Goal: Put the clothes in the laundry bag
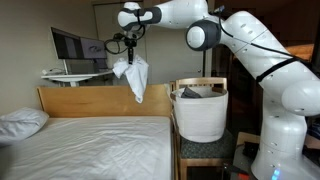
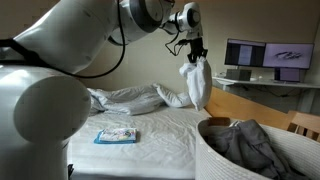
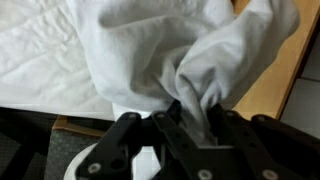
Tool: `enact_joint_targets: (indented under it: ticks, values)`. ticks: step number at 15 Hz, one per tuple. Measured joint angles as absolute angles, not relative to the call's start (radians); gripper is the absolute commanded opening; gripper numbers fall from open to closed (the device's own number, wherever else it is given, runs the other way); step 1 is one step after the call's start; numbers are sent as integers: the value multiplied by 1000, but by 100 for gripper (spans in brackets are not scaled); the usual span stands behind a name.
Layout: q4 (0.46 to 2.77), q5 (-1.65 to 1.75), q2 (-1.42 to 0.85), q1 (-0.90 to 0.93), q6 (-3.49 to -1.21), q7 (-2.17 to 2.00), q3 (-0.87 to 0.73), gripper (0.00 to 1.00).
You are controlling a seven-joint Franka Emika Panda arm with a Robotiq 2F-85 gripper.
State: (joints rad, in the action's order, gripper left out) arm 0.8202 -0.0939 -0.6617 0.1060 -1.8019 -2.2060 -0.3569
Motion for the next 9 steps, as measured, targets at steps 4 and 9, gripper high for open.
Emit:
enact_joint_targets:
  ticks: [4,9]
  values:
    - [811,-94,-666,109,-1793,-2224,-357,12]
    - [811,-95,-667,103,-1793,-2205,-356,11]
